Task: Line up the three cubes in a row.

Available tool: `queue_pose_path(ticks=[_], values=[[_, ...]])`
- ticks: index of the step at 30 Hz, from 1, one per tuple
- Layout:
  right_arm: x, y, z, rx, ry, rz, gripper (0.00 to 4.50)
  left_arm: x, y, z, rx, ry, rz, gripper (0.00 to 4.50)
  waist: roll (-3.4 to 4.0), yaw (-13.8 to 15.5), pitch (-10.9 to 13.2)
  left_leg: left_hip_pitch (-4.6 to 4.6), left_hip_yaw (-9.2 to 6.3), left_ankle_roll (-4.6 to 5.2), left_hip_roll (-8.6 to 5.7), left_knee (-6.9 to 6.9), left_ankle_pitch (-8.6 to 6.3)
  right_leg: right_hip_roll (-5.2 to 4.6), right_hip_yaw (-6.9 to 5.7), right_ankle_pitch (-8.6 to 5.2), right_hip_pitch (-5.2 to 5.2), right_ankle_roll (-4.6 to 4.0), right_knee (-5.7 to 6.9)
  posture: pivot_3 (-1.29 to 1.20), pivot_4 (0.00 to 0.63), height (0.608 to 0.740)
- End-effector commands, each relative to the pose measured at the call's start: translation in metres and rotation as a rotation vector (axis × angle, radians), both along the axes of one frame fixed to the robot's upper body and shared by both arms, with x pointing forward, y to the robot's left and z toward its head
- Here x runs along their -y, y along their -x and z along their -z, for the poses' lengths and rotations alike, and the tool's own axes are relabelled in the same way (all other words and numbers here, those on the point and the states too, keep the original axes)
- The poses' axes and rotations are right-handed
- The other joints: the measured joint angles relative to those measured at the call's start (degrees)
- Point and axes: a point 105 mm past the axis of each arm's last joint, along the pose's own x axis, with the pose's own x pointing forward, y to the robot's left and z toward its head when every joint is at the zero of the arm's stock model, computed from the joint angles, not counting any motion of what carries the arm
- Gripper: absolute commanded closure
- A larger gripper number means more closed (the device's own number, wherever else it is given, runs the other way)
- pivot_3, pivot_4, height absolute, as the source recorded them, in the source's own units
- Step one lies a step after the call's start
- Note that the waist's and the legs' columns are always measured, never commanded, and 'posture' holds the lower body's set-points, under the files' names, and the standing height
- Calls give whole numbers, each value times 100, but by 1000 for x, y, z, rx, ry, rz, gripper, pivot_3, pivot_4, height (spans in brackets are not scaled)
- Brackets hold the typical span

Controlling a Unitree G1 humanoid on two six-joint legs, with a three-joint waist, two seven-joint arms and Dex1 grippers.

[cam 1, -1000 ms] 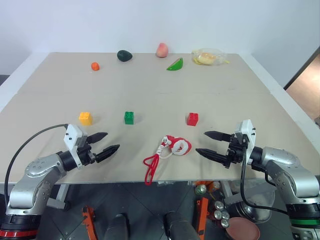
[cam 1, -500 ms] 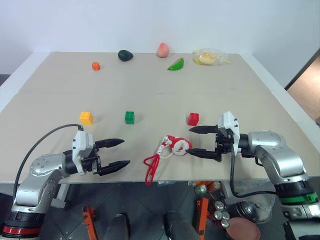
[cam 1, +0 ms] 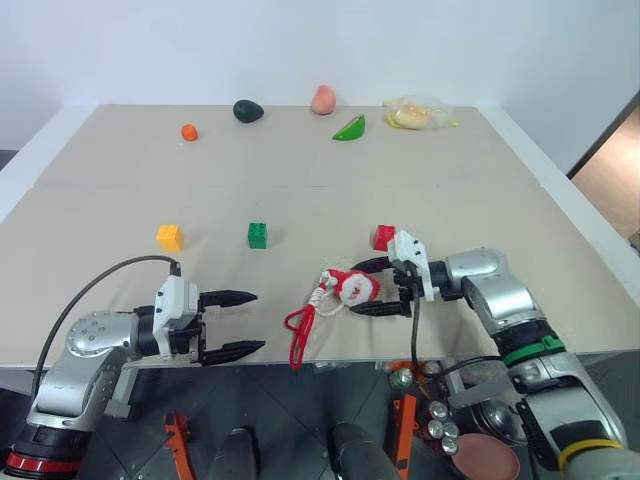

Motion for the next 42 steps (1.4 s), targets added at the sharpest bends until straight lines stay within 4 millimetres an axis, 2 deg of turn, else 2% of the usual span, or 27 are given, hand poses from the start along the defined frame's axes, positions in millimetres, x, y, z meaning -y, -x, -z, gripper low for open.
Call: queue_pose_path(ticks=[1,8,10,16,19,21,23,25,28,31,36,39,40,42], values=[[-2,-2,-7,37,-6,-34,1460,4,3,-7,65,-1,-7,471,1,1,0,0,0,0,0,0,0,0,0,0,0,0,0,0,150,740],[8,1,-5,23,-28,-14,3932,9,3,-6,92,13,-24,471,3,2,2,1,-1,0,0,0,0,0,0,0,3,0,1,0,150,740],[10,2,-4,20,-33,-5,4478,12,2,-7,98,22,-26,471,3,2,2,2,-2,0,0,4,0,0,0,0,4,0,3,0,150,740],[18,8,-4,18,-49,36,4478,19,-4,-6,97,45,-10,471,4,4,2,2,-3,0,-1,10,0,1,0,0,7,1,8,0,150,740],[34,11,-19,40,-80,102,4478,24,-7,-4,95,51,9,471,4,5,2,4,-3,0,-1,12,0,1,0,1,7,1,9,0,150,740],[52,16,-38,71,-114,145,4478,26,-8,-4,97,58,19,471,21,39,13,-1,-7,0,-5,16,0,1,0,-2,7,5,12,0,150,740],[79,16,-59,111,-146,250,4478,28,-11,-5,98,66,25,471,37,55,22,-4,-5,0,-10,20,0,-3,4,-3,8,8,11,0,150,740],[114,9,-72,164,-148,410,4478,29,-13,-4,96,71,31,471,38,55,23,-4,-3,0,-14,21,0,-4,9,-4,8,10,12,0,150,740],[170,-12,-78,269,-79,730,4478,29,-15,-1,93,75,36,471,37,53,23,6,-5,0,-12,21,0,-2,7,-4,14,9,11,0,150,740],[206,-30,-78,337,-43,986,4478,31,-16,1,87,85,52,471,38,-10,23,12,-3,1,-12,22,0,-2,7,0,14,4,11,0,150,740],[225,-57,-71,432,-7,1265,4478,34,-18,3,86,92,73,471,44,-73,25,13,1,5,-13,21,3,-1,16,12,10,11,13,0,150,740],[235,-68,-74,481,-26,1426,4478,36,-21,3,90,98,74,471,46,-80,26,11,1,6,-16,22,4,0,22,14,11,16,12,0,150,740],[237,-71,-75,480,-45,1468,3793,37,-21,4,90,99,73,471,47,-81,26,9,1,8,-18,22,5,0,25,14,12,18,12,0,150,740],[240,-74,-81,499,-95,1524,3224,36,-20,5,88,102,70,471,48,-81,27,6,0,9,-21,21,5,0,32,11,13,24,12,0,150,740]])
